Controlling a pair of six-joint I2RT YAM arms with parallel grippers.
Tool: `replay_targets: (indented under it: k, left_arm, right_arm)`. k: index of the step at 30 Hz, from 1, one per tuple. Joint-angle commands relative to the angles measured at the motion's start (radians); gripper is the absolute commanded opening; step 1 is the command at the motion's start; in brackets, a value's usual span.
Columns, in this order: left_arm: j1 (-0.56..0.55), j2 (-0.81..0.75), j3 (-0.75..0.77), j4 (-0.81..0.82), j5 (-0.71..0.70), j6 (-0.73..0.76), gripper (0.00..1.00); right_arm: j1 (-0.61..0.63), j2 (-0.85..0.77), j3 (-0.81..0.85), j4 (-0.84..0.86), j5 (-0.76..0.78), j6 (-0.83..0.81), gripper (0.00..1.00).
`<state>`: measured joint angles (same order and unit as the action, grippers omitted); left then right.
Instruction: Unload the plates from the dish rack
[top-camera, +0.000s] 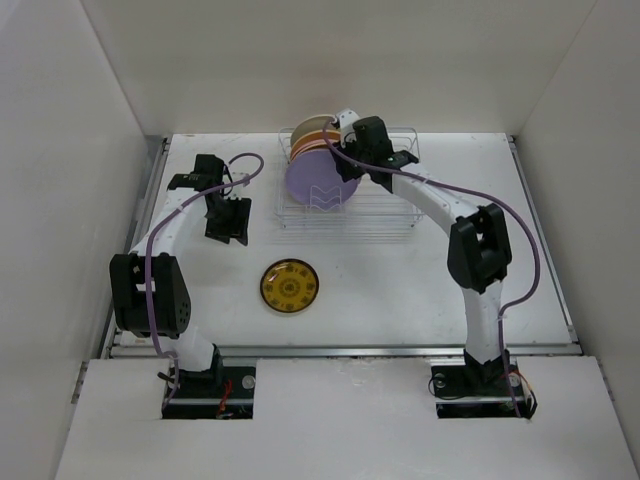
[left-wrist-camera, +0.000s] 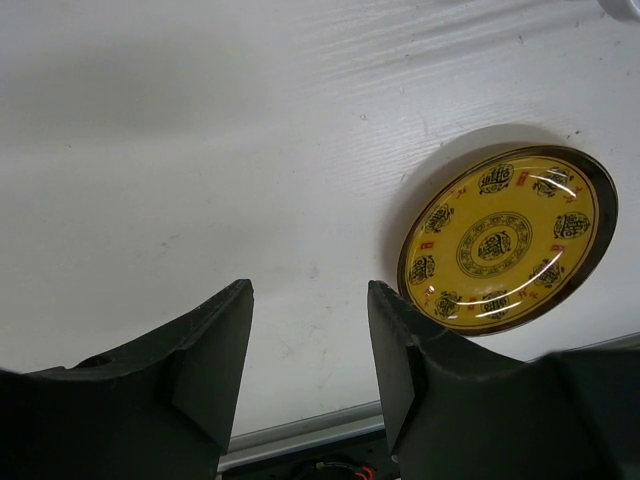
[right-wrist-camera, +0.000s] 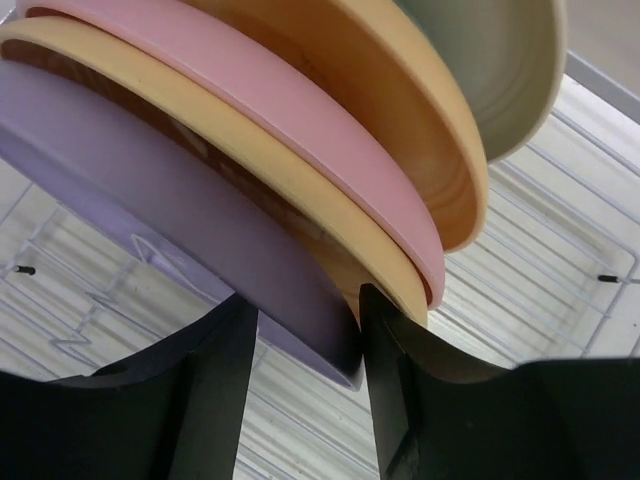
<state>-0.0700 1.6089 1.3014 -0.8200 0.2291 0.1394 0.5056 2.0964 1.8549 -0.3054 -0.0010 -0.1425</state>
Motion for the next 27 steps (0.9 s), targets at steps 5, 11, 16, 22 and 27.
replay_targets:
  k: [5,11,16,22,27]
  left_arm:
    - [0.007,-0.007,-0.01,-0.021,-0.013,-0.009,0.47]
    - [0.007,-0.007,-0.01,-0.021,-0.013,0.0,0.47]
    - [0.007,-0.007,-0.01,-0.021,-0.013,0.0,0.47]
    - [0.007,-0.017,-0.01,-0.021,-0.022,0.009,0.47]
    - [0.007,-0.026,-0.01,-0.012,-0.022,0.009,0.47]
  right_arm:
    - [-0.009,0.024,0.038,0.055,-0.051,0.003,0.24]
    - [-0.009,-0.048,0.0,0.068,-0.007,0.003,0.0]
    - [-0.009,-0.122,-0.023,0.104,-0.007,0.012,0.0]
    - [-0.009,-0.219,-0.043,0.137,-0.031,0.096,0.0]
    - [-0.009,-0.286,-0.083,0.137,-0.044,0.144,0.0]
